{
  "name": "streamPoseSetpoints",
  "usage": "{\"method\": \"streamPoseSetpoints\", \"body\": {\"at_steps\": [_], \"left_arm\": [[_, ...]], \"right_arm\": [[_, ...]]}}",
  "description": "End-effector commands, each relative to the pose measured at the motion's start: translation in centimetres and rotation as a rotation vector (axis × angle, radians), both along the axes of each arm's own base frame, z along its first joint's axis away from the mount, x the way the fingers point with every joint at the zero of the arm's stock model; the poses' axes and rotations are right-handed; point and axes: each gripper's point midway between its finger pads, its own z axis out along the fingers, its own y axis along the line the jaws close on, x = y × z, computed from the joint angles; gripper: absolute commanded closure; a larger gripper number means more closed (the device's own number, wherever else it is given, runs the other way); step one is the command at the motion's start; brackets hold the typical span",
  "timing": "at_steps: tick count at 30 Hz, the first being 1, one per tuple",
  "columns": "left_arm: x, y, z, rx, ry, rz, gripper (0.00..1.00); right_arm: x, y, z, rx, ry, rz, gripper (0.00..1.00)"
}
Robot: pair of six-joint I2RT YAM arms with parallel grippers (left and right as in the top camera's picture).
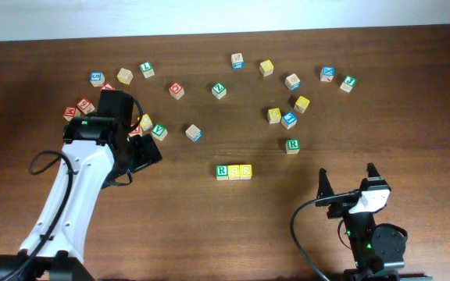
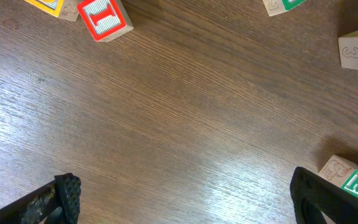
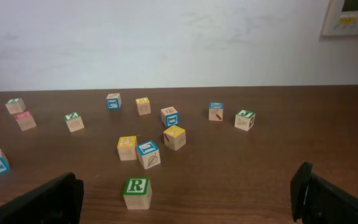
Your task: Spell out RSS
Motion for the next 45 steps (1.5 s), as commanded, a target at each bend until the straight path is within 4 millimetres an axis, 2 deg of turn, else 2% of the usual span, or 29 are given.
{"method": "streamPoseSetpoints", "body": {"at_steps": [1,6,45], "left_arm": [[0.22,0.27,0.65,0.008,-0.023,0.013,0.01],[0.22,0.27,0.65,0.008,-0.023,0.013,0.01],[0.22,0.28,0.65,0.008,-0.023,0.013,0.01]], "right_arm": [[-0.04,0.16,-0.15,-0.012,-0.002,0.014,0.02],[-0.01,-0.49,-0.28,-0.033,0.002,-0.023,0.02],[-0.01,-0.43,-0.24,-0.026,0.001,-0.020,0.02]]}}
